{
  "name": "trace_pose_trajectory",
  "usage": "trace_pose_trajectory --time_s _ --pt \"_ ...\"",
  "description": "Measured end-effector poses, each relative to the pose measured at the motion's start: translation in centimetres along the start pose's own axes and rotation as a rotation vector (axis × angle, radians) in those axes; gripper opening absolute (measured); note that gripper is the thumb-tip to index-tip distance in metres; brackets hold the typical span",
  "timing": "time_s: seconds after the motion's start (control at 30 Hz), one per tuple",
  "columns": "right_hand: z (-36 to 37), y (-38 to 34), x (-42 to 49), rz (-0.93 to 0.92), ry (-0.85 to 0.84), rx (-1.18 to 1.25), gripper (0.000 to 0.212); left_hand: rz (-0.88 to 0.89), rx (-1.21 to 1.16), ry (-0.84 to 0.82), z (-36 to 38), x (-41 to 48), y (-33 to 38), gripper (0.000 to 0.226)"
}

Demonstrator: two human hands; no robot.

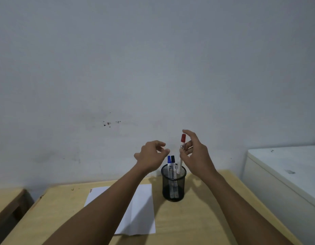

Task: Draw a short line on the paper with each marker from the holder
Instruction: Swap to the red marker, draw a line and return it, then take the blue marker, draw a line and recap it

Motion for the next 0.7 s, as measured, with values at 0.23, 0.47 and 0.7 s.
trace_pose_trajectory --time_s 0.23,0.47,0.7 --pt "2.1 4.0 0.9 0.127 -0.198 -0.175 0.050 -0.095 0.024 -0.155 4.2 1.6 -2.1 0.042" --pt "3.1 4.9 1.5 0.199 -0.243 -0.250 0.032 -0.123 -0.044 -0.107 5.4 2.0 -3.2 0.022" --pt "2.7 3.9 1.6 0.167 -0.031 -0.181 0.036 -0.124 -0.091 0.004 3.8 1.7 -2.2 0.017"
Point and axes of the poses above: each hand's wrist, its own x-axis towards the middle knuckle, its own z-axis out of the palm, y = z × x, the point moved 1 cm from there along x, towards the middle knuckle
